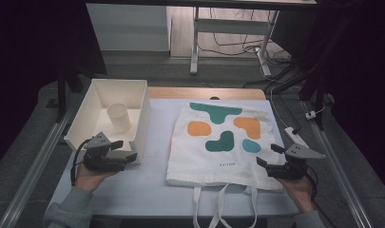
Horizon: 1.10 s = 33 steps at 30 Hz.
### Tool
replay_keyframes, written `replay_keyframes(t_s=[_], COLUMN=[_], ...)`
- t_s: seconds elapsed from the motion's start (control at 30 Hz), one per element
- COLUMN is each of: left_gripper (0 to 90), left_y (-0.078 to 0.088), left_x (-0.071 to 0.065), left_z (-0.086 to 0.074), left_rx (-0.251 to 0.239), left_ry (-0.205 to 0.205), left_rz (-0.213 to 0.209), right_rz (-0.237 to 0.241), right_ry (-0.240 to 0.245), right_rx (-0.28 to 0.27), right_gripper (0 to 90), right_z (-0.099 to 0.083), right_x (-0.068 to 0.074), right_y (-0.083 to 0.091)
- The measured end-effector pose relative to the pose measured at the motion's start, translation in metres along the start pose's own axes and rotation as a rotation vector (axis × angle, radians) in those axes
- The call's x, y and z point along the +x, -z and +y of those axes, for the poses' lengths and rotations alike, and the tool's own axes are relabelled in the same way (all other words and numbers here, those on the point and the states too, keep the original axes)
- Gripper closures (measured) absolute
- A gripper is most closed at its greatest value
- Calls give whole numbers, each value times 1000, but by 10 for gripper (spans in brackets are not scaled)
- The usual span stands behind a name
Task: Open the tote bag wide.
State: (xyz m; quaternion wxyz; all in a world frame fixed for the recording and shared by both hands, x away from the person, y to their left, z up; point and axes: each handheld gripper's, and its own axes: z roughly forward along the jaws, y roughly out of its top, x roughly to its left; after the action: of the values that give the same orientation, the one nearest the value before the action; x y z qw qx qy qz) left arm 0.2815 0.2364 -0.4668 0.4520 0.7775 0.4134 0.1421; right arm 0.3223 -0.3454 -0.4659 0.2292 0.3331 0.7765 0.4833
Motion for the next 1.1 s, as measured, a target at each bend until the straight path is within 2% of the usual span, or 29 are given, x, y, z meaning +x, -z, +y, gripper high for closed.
replay_keyframes(t_s=[0.4, 0.57, 0.73, 0.87, 1.0, 1.1], left_gripper=[223, 211, 210, 199, 201, 201], left_y=[4, 8, 14, 22, 30, 32], left_x=[1, 0, -1, -5, -12, -15], left_z=[0, 2, 4, 8, 13, 15], left_rx=[-12, -26, -45, -68, -94, -105], left_ry=[10, 18, 11, 0, -15, -16], left_rz=[14, 35, 30, 48, 40, 18], right_rz=[0, -2, -7, -10, -9, -8], right_ry=[5, 11, 13, 21, 19, 22], right_rx=[2, 11, 12, 12, 14, 15], right_gripper=[185, 185, 187, 188, 189, 191], right_z=[-1, -2, -2, -2, -2, -2], right_x=[1, 1, 1, 2, 3, 3], right_y=[0, -2, -1, -2, -2, -3])
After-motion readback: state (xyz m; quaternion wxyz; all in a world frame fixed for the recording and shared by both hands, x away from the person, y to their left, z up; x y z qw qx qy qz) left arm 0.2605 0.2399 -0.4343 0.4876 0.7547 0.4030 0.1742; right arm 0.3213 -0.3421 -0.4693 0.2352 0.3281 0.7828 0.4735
